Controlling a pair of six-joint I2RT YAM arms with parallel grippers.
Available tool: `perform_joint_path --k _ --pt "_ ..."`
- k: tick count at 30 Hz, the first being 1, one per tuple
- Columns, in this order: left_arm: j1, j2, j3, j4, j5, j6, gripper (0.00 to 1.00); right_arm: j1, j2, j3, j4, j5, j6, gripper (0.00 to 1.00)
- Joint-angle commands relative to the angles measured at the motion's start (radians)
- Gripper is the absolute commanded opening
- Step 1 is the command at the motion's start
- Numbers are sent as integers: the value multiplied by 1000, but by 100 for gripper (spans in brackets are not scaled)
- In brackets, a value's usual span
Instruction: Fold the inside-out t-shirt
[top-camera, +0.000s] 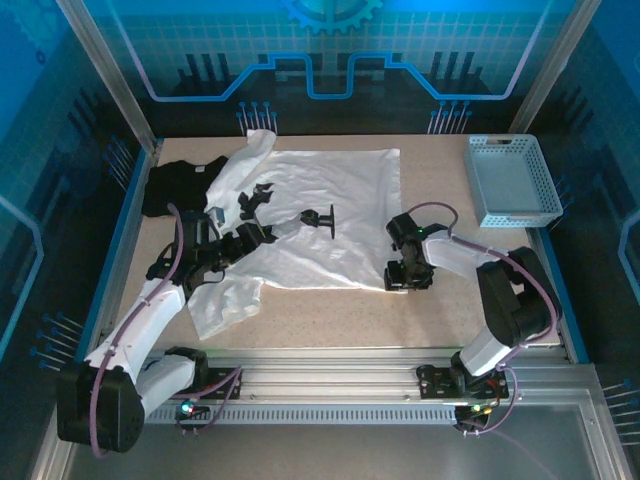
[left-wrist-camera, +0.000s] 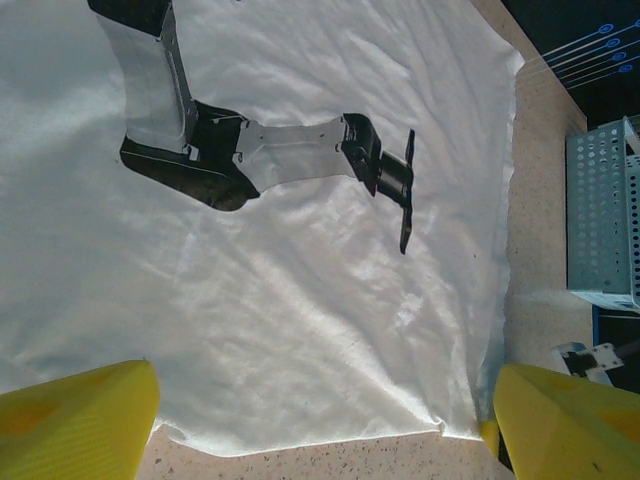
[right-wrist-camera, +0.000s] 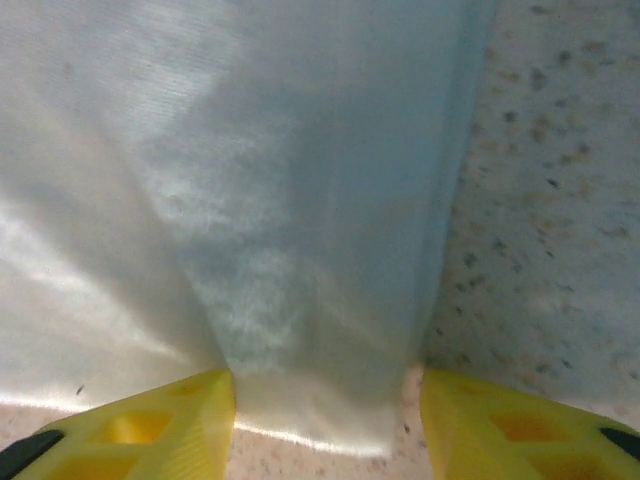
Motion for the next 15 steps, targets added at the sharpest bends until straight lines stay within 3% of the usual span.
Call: perform_joint_path --k 1,8,13,15 --pt "-7 -9 -14 -8 6 27 87 36 38 20 13 7 22 47" --pt "-7 -27 -22 -21 2 25 88 33 -10 2 -9 76 19 15" --pt "-12 -35 -22 -55 5 21 88 -74 -90 -7 -25 64 -30 6" --pt "-17 -42 -32 -84 -5 20 87 -163 -128 -35 -9 -12 -54 5"
